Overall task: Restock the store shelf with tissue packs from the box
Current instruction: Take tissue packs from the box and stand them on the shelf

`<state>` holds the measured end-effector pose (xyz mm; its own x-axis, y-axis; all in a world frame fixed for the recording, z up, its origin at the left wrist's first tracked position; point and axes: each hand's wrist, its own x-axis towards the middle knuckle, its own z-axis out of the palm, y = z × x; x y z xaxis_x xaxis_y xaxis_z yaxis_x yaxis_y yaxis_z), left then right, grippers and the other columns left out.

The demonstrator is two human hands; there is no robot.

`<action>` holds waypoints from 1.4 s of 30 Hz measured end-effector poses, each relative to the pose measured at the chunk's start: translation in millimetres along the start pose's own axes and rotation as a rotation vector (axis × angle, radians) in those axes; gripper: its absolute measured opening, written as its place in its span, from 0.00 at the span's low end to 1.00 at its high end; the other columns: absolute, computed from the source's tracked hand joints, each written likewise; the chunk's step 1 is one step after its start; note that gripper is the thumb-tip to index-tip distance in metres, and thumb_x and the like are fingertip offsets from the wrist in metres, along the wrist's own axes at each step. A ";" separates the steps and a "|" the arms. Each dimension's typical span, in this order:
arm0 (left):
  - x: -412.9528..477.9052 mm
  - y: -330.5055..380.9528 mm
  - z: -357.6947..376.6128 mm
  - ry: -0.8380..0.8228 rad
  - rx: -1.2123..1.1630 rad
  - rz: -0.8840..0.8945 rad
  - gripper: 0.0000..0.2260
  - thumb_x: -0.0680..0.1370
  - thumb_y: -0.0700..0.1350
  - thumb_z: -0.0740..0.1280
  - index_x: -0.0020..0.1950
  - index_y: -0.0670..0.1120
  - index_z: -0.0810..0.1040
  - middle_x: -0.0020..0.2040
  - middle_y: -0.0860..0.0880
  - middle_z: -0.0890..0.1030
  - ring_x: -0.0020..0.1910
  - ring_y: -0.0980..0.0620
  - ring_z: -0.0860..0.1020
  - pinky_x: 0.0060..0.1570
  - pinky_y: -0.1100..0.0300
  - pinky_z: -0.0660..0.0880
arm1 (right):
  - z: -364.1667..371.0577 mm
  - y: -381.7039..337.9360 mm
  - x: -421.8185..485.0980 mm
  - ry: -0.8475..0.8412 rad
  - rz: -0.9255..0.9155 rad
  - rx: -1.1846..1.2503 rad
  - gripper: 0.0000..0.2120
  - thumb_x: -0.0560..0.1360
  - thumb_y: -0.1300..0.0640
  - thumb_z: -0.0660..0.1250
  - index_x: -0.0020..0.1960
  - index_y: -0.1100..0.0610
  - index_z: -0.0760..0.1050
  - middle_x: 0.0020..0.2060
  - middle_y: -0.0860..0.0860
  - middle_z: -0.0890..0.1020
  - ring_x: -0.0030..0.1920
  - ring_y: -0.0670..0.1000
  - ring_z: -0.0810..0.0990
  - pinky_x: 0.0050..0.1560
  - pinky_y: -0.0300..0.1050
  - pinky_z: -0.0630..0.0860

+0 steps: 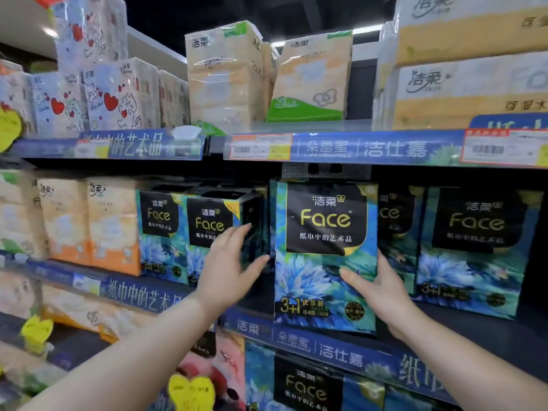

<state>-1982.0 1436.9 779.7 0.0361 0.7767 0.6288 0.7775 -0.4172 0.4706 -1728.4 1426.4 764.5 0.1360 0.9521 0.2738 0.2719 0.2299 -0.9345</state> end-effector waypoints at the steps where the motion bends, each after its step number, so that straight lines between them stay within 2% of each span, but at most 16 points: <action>1: 10.5 -6.5 -6.8 0.044 0.081 0.045 0.30 0.76 0.55 0.67 0.74 0.46 0.63 0.72 0.46 0.65 0.73 0.47 0.61 0.71 0.53 0.61 | 5.2 0.4 0.6 0.013 0.005 0.002 0.36 0.72 0.54 0.72 0.75 0.49 0.58 0.61 0.46 0.76 0.60 0.50 0.76 0.61 0.47 0.73; 4: 47.7 -23.5 -24.5 0.130 0.287 0.101 0.32 0.73 0.57 0.68 0.73 0.43 0.65 0.71 0.41 0.67 0.72 0.41 0.62 0.70 0.48 0.62 | 22.8 -2.3 4.0 0.041 0.003 -0.015 0.38 0.73 0.55 0.71 0.76 0.48 0.54 0.62 0.45 0.73 0.59 0.48 0.72 0.59 0.43 0.70; 7: 76.9 -37.9 -33.4 0.055 0.400 0.069 0.36 0.73 0.61 0.67 0.75 0.45 0.61 0.74 0.43 0.63 0.75 0.39 0.56 0.72 0.44 0.59 | 39.7 -3.6 9.0 0.042 0.012 -0.066 0.40 0.73 0.54 0.71 0.77 0.48 0.51 0.67 0.46 0.71 0.64 0.50 0.71 0.64 0.47 0.69; 9: 88.6 -45.5 -34.5 -0.005 0.461 0.070 0.38 0.72 0.64 0.65 0.76 0.47 0.57 0.75 0.45 0.60 0.76 0.40 0.53 0.71 0.43 0.57 | 45.2 -3.6 12.0 0.018 0.020 -0.092 0.41 0.73 0.54 0.71 0.77 0.47 0.49 0.67 0.47 0.70 0.64 0.49 0.71 0.64 0.47 0.69; 11: 96.1 -54.1 -34.9 -0.059 0.499 0.092 0.39 0.72 0.66 0.63 0.76 0.49 0.55 0.76 0.47 0.59 0.76 0.41 0.53 0.71 0.42 0.55 | 47.9 -3.3 15.9 0.004 0.047 -0.120 0.42 0.73 0.53 0.71 0.77 0.47 0.48 0.67 0.47 0.70 0.66 0.50 0.70 0.64 0.46 0.68; 15: 99.8 -64.6 -30.7 -0.026 0.452 0.149 0.37 0.71 0.66 0.64 0.75 0.49 0.61 0.73 0.46 0.66 0.72 0.42 0.61 0.70 0.42 0.57 | 47.9 -1.0 20.0 0.043 0.075 -0.161 0.43 0.71 0.49 0.73 0.77 0.47 0.50 0.67 0.46 0.72 0.65 0.50 0.72 0.66 0.50 0.70; 19: 98.2 -73.0 -25.0 0.051 0.444 0.215 0.36 0.70 0.67 0.65 0.71 0.48 0.68 0.68 0.45 0.73 0.68 0.39 0.67 0.66 0.41 0.62 | 61.5 -0.2 24.4 0.091 0.069 -0.148 0.42 0.72 0.53 0.72 0.77 0.49 0.51 0.60 0.44 0.76 0.56 0.46 0.74 0.59 0.43 0.70; 22: 97.6 -76.4 -23.8 0.080 0.431 0.229 0.36 0.69 0.67 0.66 0.71 0.48 0.69 0.67 0.45 0.74 0.68 0.39 0.68 0.65 0.41 0.63 | 70.6 -2.9 29.0 0.117 0.048 -0.165 0.41 0.72 0.53 0.72 0.77 0.49 0.51 0.63 0.47 0.74 0.57 0.48 0.74 0.57 0.40 0.68; 25: 97.8 -74.2 -23.3 0.063 0.438 0.202 0.36 0.70 0.67 0.65 0.73 0.50 0.66 0.70 0.48 0.70 0.70 0.42 0.65 0.67 0.44 0.60 | 78.1 -7.1 31.2 0.110 0.036 -0.182 0.42 0.73 0.54 0.71 0.77 0.49 0.47 0.55 0.42 0.74 0.52 0.45 0.71 0.53 0.38 0.67; 27: 98.6 -72.4 -22.1 0.054 0.442 0.185 0.36 0.71 0.67 0.63 0.74 0.51 0.63 0.71 0.49 0.68 0.71 0.43 0.63 0.68 0.44 0.58 | 82.0 -10.1 32.4 0.104 0.039 -0.213 0.44 0.73 0.53 0.71 0.77 0.50 0.45 0.60 0.47 0.73 0.54 0.47 0.71 0.54 0.38 0.66; 29: 98.9 -71.7 -21.3 0.045 0.445 0.175 0.36 0.71 0.67 0.63 0.74 0.51 0.63 0.72 0.49 0.68 0.72 0.43 0.62 0.69 0.44 0.57 | 82.0 -10.8 35.6 0.104 0.056 -0.229 0.45 0.73 0.52 0.71 0.78 0.52 0.44 0.67 0.51 0.70 0.63 0.52 0.72 0.56 0.39 0.65; 31: 98.6 -72.3 -21.1 0.053 0.429 0.178 0.36 0.70 0.66 0.64 0.74 0.50 0.64 0.71 0.48 0.69 0.71 0.42 0.63 0.69 0.42 0.58 | 80.4 -11.1 37.7 0.103 0.074 -0.230 0.45 0.73 0.53 0.71 0.78 0.52 0.44 0.70 0.52 0.69 0.68 0.54 0.70 0.59 0.39 0.65; 35: 98.1 -73.2 -22.2 0.063 0.417 0.189 0.36 0.70 0.65 0.66 0.73 0.49 0.66 0.70 0.46 0.71 0.70 0.40 0.64 0.68 0.41 0.59 | 78.0 -11.7 37.1 0.096 0.087 -0.225 0.44 0.73 0.52 0.71 0.77 0.52 0.45 0.69 0.51 0.70 0.67 0.53 0.70 0.57 0.38 0.64; 42: 98.6 -71.0 -22.0 0.038 0.435 0.158 0.36 0.71 0.67 0.64 0.74 0.51 0.62 0.72 0.48 0.67 0.72 0.43 0.61 0.70 0.43 0.56 | 78.7 -11.9 27.3 0.092 0.049 -0.223 0.43 0.74 0.53 0.70 0.77 0.49 0.45 0.63 0.46 0.70 0.66 0.50 0.70 0.56 0.36 0.64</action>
<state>-2047.5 1532.7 821.9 0.1583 0.6982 0.6982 0.9558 -0.2858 0.0691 -1802.9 1465.6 765.2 0.2380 0.9362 0.2585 0.4653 0.1237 -0.8765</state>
